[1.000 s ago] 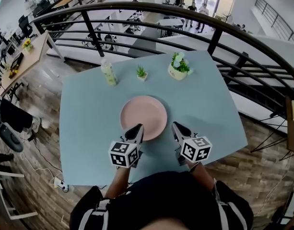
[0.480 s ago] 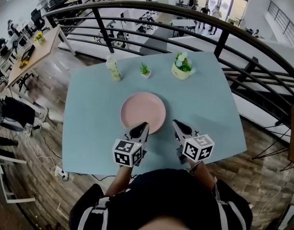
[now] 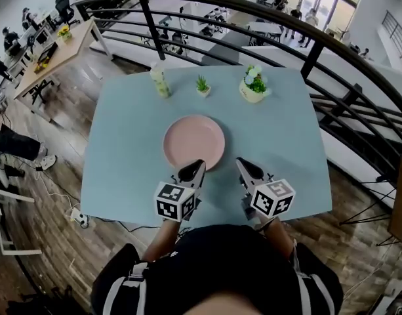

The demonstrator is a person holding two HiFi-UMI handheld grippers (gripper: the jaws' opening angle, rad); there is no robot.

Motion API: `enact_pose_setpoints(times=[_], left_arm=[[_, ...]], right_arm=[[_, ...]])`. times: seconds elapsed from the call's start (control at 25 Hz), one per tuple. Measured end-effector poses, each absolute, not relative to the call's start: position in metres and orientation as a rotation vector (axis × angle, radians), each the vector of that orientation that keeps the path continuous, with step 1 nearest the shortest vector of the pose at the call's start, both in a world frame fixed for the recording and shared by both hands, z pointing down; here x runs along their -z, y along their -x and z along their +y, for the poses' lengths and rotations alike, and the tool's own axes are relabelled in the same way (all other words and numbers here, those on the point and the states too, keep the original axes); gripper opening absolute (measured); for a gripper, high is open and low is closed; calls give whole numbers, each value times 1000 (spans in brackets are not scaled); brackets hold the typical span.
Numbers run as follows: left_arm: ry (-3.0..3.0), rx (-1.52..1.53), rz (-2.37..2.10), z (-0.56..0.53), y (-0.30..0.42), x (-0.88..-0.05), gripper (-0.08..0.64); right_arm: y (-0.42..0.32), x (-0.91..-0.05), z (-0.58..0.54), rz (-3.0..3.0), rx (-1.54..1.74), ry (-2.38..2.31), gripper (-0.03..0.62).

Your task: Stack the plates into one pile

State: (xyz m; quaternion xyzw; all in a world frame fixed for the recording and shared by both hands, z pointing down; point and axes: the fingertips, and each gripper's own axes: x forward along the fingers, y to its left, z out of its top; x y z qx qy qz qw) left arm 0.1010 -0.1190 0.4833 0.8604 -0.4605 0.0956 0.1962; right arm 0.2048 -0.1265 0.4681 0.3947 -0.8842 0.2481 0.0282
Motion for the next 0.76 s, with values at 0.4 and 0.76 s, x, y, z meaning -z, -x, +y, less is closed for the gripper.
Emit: enact_pose_setpoints(times=[0.4, 0.76], left_arm=[[-2389, -281, -1318, -117, -104, -484, 28], [-2372, -293, -1331, -112, -106, -487, 28]], right_arm=[[-213, -473, -126, -2723, -801, -1202, 2], [-214, -476, -125, -2729, -820, -1181, 2]])
